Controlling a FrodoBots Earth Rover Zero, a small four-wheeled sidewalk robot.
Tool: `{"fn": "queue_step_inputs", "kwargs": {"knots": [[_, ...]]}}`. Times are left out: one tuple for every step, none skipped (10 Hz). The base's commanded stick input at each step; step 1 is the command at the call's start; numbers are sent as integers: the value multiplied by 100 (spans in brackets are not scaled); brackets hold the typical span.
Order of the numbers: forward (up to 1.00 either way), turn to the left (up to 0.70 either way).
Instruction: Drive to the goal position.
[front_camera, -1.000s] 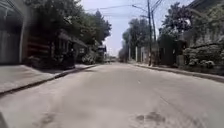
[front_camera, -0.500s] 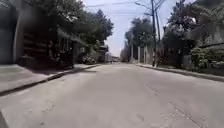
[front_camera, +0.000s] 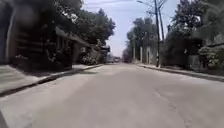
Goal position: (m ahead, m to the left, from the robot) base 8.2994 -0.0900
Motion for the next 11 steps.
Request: {"fn": "queue_step_inputs", "kwargs": {"knots": [[100, -2], [100, -6], [100, -26], [100, -16], [100, -7], [100, 0], [100, 0], [100, 0], [100, 0], [100, 0], [100, 0]]}}
